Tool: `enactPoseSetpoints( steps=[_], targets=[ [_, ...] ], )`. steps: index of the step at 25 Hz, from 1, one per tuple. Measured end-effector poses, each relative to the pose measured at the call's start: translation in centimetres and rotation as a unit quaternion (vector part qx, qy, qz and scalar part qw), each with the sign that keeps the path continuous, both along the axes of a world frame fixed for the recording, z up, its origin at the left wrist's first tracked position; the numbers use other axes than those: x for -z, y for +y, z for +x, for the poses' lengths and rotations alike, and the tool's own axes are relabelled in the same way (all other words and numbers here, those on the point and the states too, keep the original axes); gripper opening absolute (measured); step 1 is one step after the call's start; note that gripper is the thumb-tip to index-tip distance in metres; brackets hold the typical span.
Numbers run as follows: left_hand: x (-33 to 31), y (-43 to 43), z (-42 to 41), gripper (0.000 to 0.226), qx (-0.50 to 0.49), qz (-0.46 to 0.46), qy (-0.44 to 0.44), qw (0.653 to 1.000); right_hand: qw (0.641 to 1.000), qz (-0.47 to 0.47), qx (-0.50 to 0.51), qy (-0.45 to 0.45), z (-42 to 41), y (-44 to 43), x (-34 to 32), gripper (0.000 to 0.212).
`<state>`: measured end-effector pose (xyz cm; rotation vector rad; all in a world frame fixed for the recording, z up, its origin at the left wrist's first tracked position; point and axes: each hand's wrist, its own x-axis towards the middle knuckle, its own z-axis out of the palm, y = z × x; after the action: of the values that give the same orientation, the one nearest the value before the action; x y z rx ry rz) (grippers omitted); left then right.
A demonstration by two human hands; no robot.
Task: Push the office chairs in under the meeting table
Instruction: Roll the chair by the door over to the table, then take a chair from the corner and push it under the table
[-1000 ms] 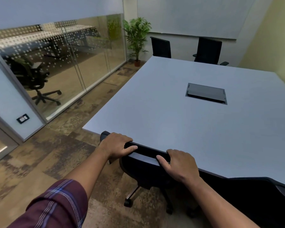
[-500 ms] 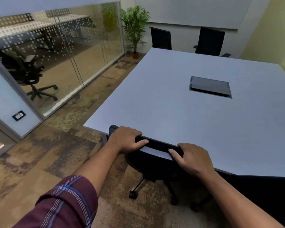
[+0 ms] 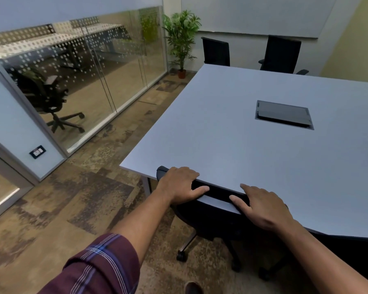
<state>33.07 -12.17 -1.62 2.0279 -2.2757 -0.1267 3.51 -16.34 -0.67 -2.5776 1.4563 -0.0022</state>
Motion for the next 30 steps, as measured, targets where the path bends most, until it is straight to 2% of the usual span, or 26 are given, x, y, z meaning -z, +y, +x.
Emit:
enactPoseSetpoints(
  steps=[2,6,11,16,19,25,30],
  targets=[
    [-0.1,-0.2,0.4,0.092,-0.008,0.028,0.004,1.0,0.999,0.035,-0.02,0.0,2.5,-0.7,-0.3,0.105],
    [0.0,-0.9,4.2,0.099,-0.046,0.029,0.023,0.998,0.996,0.056,-0.066,-0.011,9.0,-3.8,-0.1,0.124],
    [-0.4,-3.5,13.0,0.1,-0.091,0.038,-0.018,0.995,0.993,0.065,-0.098,-0.015,18.0,-8.5,0.3,0.104],
    [0.0,-5.4,22.6,0.11,-0.151,0.008,-0.062,0.987,0.992,0.012,-0.115,-0.053,28.1,-14.1,1.6,0.11],
    [0.1,-5.8,28.1,0.123,-0.186,-0.018,-0.041,0.982,0.99,-0.011,-0.127,-0.062,34.4,-16.1,2.5,0.106],
    [1.5,-7.1,41.1,0.11,-0.23,-0.055,-0.066,0.969,0.987,-0.055,-0.139,-0.066,46.8,-19.4,5.2,0.1],
    [3.1,-9.8,54.5,0.106,-0.226,-0.053,-0.086,0.969,0.987,-0.088,-0.119,-0.056,58.2,-22.3,7.3,0.098]
  ],
)
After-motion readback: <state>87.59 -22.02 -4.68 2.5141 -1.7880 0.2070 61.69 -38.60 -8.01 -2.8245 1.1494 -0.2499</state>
